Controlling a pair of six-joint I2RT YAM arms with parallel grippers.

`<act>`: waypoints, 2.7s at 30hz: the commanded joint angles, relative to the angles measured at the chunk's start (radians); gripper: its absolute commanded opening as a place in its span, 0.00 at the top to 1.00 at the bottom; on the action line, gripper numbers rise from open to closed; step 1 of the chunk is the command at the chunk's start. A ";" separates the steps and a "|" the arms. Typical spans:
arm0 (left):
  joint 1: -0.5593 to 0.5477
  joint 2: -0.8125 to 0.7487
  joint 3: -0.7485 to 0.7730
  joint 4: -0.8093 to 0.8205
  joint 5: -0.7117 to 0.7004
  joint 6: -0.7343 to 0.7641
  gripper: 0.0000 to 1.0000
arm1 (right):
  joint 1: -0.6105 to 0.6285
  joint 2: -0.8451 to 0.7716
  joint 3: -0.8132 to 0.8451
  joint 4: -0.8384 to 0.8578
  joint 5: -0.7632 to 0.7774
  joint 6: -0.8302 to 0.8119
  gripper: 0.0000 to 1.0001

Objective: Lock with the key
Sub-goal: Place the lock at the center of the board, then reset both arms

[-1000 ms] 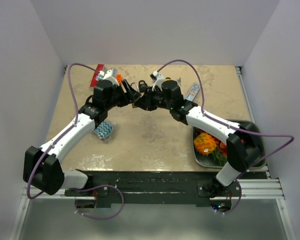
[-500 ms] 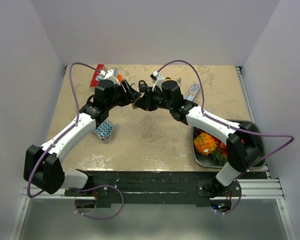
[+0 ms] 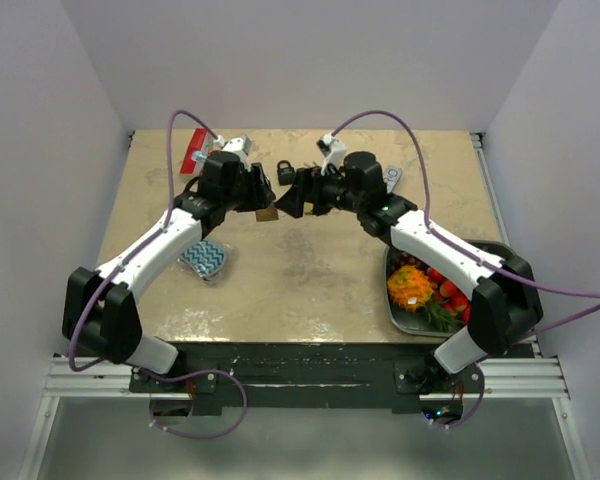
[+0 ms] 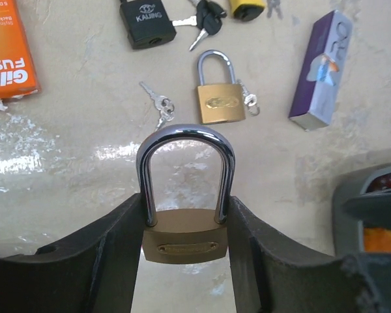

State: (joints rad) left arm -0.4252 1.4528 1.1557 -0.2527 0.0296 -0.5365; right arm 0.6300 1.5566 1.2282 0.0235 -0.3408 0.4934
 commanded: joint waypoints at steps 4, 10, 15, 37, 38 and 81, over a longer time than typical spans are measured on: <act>0.035 0.187 0.169 -0.085 -0.003 0.127 1.00 | -0.121 -0.113 -0.010 -0.157 -0.027 -0.168 0.01; 0.066 0.357 0.277 -0.108 -0.005 0.159 1.00 | -0.184 -0.179 -0.058 -0.214 -0.018 -0.268 0.01; 0.077 0.475 0.341 -0.115 0.016 0.171 1.00 | -0.233 -0.207 -0.090 -0.235 -0.024 -0.276 0.01; 0.091 0.715 0.450 -0.056 -0.059 0.217 1.00 | -0.263 -0.106 -0.042 -0.234 -0.075 -0.288 0.01; 0.092 0.719 0.453 -0.057 -0.062 0.222 1.00 | -0.263 -0.102 -0.036 -0.232 -0.078 -0.285 0.01; 0.276 -0.058 0.077 -0.211 0.345 0.610 0.01 | -0.426 -0.328 -0.191 -0.316 0.033 -0.481 0.01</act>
State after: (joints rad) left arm -0.1490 1.4963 1.4120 -0.4686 0.2794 0.0174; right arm 0.2020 1.2602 1.1168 -0.2340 -0.3042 0.0982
